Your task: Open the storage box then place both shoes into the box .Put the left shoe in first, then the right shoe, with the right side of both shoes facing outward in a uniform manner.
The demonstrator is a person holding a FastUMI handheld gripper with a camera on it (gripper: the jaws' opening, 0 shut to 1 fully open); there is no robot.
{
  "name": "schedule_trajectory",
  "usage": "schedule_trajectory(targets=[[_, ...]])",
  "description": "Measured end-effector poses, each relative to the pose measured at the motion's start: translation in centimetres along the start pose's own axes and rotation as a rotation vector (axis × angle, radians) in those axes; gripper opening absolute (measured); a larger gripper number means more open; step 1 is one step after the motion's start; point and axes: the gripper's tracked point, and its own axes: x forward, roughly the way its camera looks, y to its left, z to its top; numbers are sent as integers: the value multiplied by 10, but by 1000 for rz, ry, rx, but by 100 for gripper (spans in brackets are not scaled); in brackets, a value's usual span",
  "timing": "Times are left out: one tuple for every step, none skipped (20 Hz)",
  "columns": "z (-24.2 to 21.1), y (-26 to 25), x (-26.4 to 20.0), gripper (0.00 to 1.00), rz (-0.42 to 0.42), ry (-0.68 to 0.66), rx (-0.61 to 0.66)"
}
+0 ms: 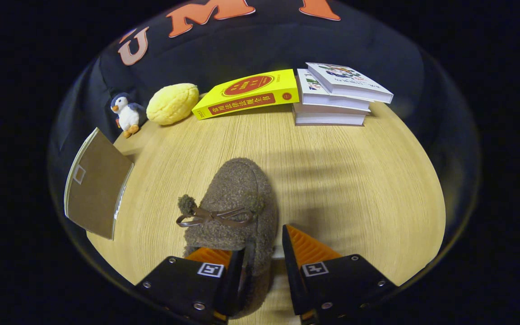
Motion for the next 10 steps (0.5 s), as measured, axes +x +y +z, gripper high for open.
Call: schedule_trajectory(targets=[[-1,-1,1,36,-11,-1,15],[1,-3,2,31,-24,-5,25],[1,-5,1,24,-37,-3,34],[2,-6,-1,19,-50,-4,51],[3,-6,-4,11,-53,-3,68],[3,-1,-9,8,-44,-3,93],[7,5,-16,4,-32,-11,115],[12,11,-23,4,-30,-23,125],[17,17,-31,4,-35,-34,124],[23,24,-39,4,-38,-43,118]])
